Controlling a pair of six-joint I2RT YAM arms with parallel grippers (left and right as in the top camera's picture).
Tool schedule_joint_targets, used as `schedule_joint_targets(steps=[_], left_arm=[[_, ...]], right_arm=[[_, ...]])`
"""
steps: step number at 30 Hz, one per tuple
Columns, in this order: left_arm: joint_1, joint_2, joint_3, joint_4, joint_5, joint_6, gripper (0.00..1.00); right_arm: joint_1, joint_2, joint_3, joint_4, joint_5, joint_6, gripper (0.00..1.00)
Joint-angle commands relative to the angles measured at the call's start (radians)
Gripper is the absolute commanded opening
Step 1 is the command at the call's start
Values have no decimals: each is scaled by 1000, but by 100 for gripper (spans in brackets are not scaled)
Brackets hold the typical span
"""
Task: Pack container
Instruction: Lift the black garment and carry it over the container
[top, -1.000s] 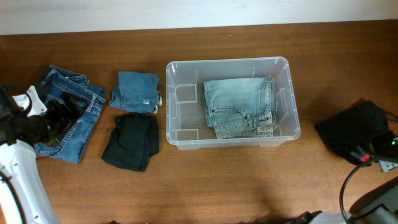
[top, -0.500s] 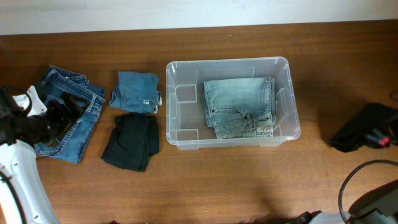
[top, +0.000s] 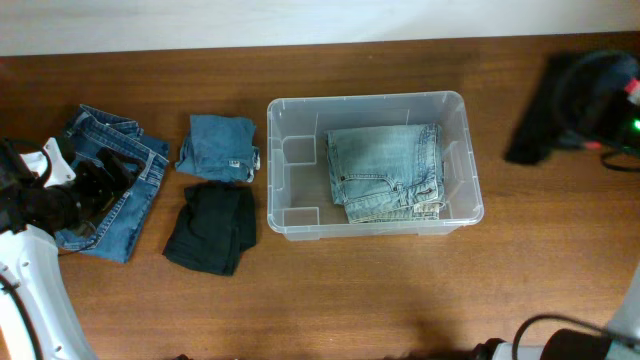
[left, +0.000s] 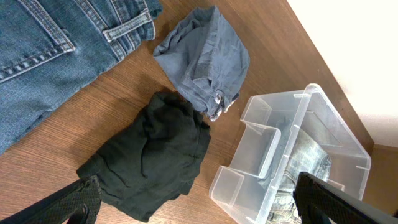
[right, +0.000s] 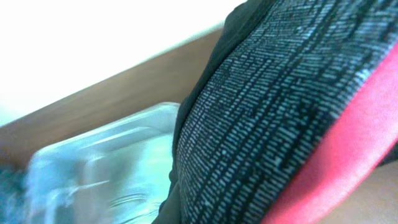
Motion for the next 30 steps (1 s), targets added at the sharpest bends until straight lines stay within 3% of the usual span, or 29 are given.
schedule_joint_targets(steps=[1,14,23,30], left_arm=[[-1,2,-6,-1,3,20,99],[-1,2,-6,-1,3,20,99],[-1,2,-6,-1,2,20,99],[-1,2,-6,-1,3,20,99]], right_arm=[[122,-44,60,4,-94,-36,4],[539,26,62,90,-93,-84,4],[676,183,62,116,-89,-84,4],[691,307,60,84,-54,-84,4]])
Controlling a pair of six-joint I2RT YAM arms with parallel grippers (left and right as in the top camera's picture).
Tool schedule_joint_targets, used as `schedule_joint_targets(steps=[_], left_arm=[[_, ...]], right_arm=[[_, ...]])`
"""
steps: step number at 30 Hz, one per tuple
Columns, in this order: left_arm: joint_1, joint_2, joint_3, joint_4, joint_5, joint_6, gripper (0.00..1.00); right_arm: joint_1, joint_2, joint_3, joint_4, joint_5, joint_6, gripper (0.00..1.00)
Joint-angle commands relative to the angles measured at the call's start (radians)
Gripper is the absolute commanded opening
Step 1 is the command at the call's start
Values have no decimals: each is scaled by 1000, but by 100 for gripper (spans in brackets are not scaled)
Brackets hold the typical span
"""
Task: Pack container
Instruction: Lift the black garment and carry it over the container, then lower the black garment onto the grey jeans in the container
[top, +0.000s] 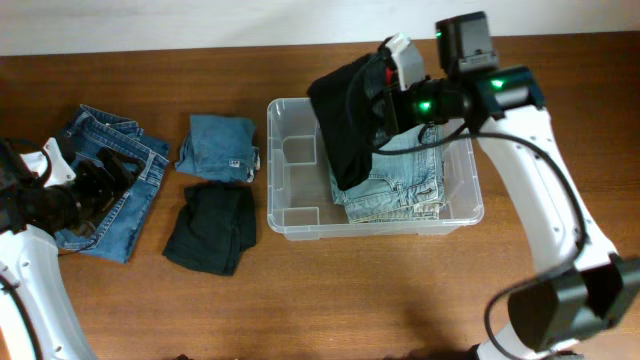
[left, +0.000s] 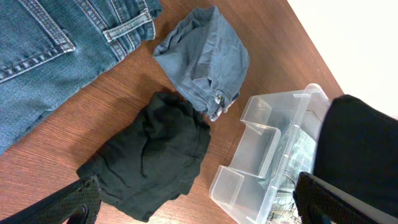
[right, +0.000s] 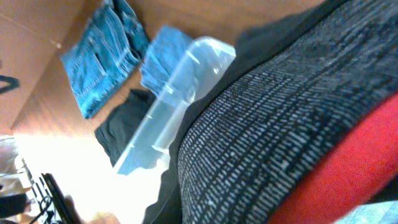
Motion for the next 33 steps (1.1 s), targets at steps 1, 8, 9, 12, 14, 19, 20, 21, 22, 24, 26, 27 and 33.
schedule_joint_targets(steps=[1,8,9,12,14,19,20,21,22,24,26,27,33], left_arm=[[-1,2,-6,-1,3,20,99],[-1,2,-6,0,3,20,99],[-1,2,-6,-1,3,20,99],[-1,2,-6,-1,3,20,99],[-1,2,-6,-1,3,20,100],[-1,2,-6,-1,3,20,99],[-1,2,-6,-1,3,20,99],[-1,2,-6,-1,3,20,99],[-1,2,-6,-1,3,20,99],[-1,2,-6,-1,3,20,99],[-1,2,-6,-1,3,20,99],[-1,2,-6,-1,3,20,99],[-1,2,-6,-1,3,20,99]], right_arm=[[6,57,21,-16,22,-10,4],[6,95,1,-92,157,-10,4],[6,95,-3,-105,176,-10,4],[6,95,-4,-143,212,-10,4],[6,95,-4,-168,227,-10,4],[6,95,-4,-196,225,-10,4],[6,95,-4,-196,221,-5,4],[6,94,-4,-197,214,14,4],[6,94,-4,-196,194,27,4],[4,92,-3,-193,132,52,4],[-6,90,-3,-186,81,132,4],[-16,88,-3,-178,43,179,4],[-80,68,9,-135,-132,254,4]])
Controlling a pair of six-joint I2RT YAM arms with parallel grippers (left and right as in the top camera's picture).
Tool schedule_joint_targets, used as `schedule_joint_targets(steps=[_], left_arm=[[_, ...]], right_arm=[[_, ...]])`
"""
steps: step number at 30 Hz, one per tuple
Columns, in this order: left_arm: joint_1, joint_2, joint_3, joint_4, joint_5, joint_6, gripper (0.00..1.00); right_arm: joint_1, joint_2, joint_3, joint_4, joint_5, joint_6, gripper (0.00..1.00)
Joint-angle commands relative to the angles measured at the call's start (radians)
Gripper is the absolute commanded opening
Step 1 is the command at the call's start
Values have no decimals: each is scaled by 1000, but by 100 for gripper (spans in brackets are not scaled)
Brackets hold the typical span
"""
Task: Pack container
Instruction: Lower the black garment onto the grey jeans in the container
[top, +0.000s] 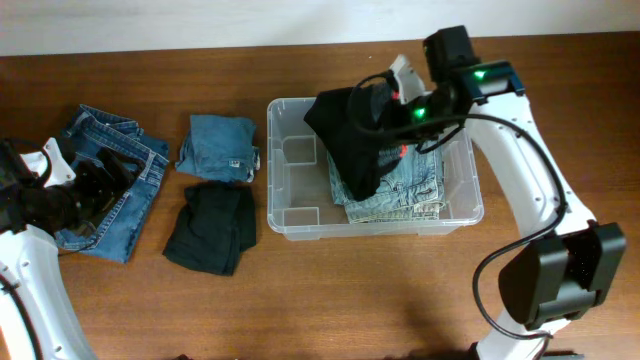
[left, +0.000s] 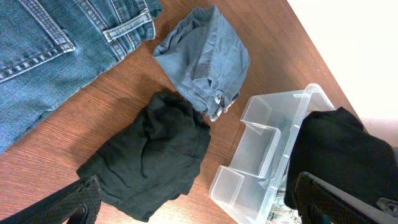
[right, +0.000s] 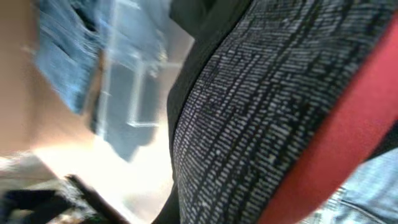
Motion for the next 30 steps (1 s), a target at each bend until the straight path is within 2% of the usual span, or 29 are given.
schedule_joint_targets(steps=[1,8,30], left_arm=[[-1,2,-6,-1,3,20,99],[-1,2,-6,-1,3,20,99],[-1,2,-6,-1,3,20,99]], right_arm=[[-42,-37,12,3,-137,68,4],[-47,-50,11,-82,-134,51,4],[-47,-50,-92,-131,259,-10,4]])
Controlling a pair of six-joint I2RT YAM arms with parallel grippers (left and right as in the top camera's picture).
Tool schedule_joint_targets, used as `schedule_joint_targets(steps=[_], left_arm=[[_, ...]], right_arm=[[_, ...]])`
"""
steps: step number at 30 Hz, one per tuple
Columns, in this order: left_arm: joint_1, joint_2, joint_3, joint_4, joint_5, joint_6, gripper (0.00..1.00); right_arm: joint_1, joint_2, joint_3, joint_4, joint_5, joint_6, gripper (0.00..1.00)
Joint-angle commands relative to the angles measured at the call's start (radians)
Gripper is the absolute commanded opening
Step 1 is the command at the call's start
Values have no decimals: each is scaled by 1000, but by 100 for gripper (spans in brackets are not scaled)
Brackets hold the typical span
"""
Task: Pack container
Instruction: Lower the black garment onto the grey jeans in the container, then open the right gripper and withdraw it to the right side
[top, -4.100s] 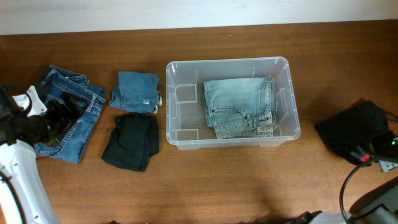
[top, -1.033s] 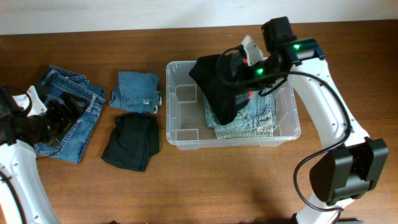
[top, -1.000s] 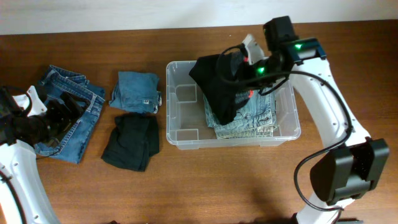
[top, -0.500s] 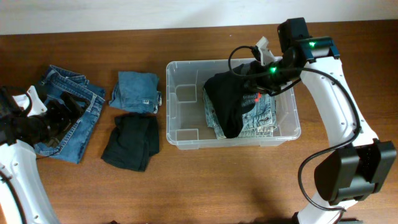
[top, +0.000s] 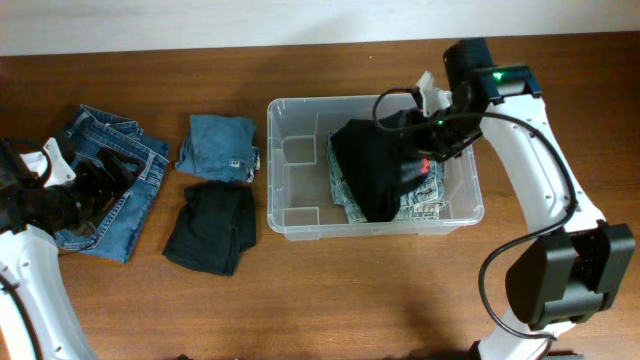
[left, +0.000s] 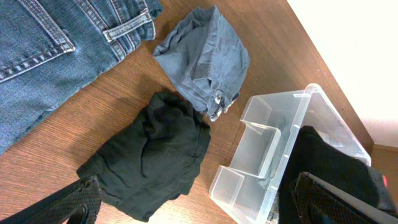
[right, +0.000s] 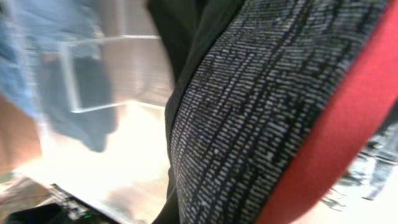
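A clear plastic container (top: 276, 160) stands mid-table with folded light-blue jeans (top: 428, 196) inside. My right gripper (top: 428, 150) is shut on a black garment (top: 372, 178), which droops into the container over the jeans. The right wrist view is filled by the black garment (right: 249, 124) and its red edge. My left gripper (top: 95, 185) hovers open over dark blue jeans (top: 128, 205) at the far left. In the left wrist view the left gripper (left: 199, 208) has nothing between its fingers, with the container (left: 261, 146) ahead.
Between the dark jeans and the container lie a folded light-blue garment (top: 220, 146) and, nearer the front, a dark green garment (top: 212, 230). The container's left side has small divider compartments (top: 297, 150). A pale wall runs behind the table's back edge.
My right gripper has shifted to the right and lower with the black garment, which now hangs deeper in the container over the jeans. The left arm has not moved.
My right gripper first held the black garment at the table's far right edge. Then it held it over the container's back rim, then over the jeans inside. Now the garment sags into the container. The left gripper stayed open over the dark jeans.
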Motion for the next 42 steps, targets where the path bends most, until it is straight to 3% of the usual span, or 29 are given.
schedule_joint_targets(steps=[1,7,20,30,42], left_arm=[[-1,2,-6,-1,3,20,99],[-1,2,-6,-1,3,20,99],[-1,2,-6,-1,3,20,99],[-1,2,-6,-1,3,20,99],[-1,2,-6,-1,3,20,99]], right_arm=[[5,-37,-39,3,116,-48,4],[5,-37,-84,3,246,-51,16],[5,-37,-90,-20,391,-171,23],[5,-37,-90,-26,478,-171,52],[5,-38,-42,-20,446,-171,52]])
